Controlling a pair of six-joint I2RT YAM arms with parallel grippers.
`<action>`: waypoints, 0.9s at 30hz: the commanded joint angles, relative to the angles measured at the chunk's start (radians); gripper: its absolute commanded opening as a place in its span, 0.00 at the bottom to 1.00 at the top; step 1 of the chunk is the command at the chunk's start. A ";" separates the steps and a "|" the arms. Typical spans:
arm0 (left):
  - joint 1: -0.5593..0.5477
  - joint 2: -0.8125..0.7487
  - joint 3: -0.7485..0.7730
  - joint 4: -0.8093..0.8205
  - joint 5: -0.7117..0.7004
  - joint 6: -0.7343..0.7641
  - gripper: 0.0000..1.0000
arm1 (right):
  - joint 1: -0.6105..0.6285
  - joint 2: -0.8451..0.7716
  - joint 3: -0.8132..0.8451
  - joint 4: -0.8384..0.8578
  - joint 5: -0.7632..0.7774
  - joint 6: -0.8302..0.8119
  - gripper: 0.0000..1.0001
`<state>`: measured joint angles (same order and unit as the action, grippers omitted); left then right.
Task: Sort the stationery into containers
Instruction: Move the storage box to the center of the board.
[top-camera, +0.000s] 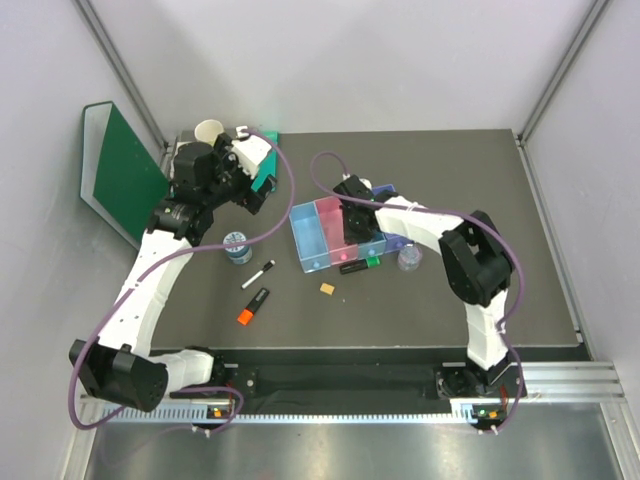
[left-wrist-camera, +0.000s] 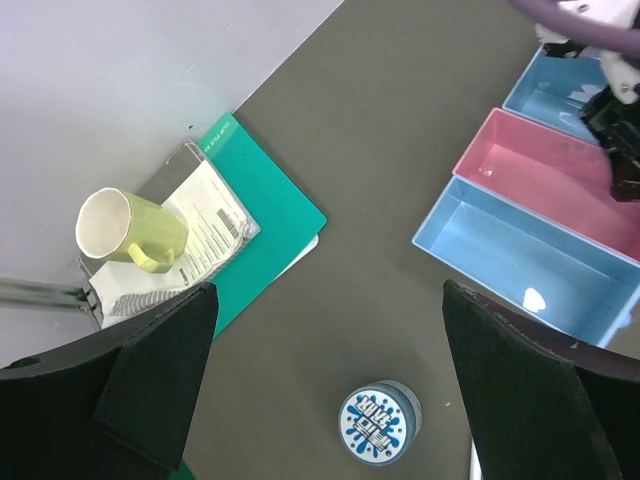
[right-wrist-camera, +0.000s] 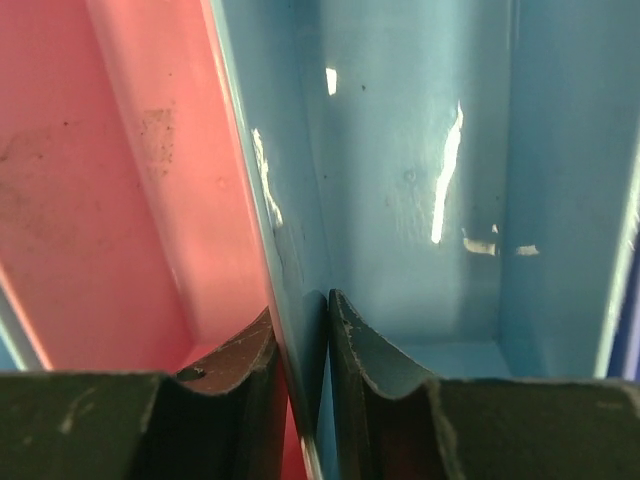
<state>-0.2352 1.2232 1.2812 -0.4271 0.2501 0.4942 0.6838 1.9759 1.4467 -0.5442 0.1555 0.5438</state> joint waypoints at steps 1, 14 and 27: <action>0.005 -0.007 0.029 0.028 0.015 -0.017 0.99 | -0.032 0.092 0.113 0.004 0.038 -0.005 0.20; 0.005 -0.001 0.023 0.011 0.002 0.003 0.99 | -0.138 0.241 0.299 0.038 0.114 -0.051 0.20; 0.005 0.004 0.020 0.022 -0.005 0.004 0.99 | -0.129 0.336 0.428 0.095 0.078 -0.142 0.19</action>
<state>-0.2352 1.2266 1.2812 -0.4301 0.2459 0.4976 0.5472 2.2696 1.8221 -0.5079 0.2443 0.4397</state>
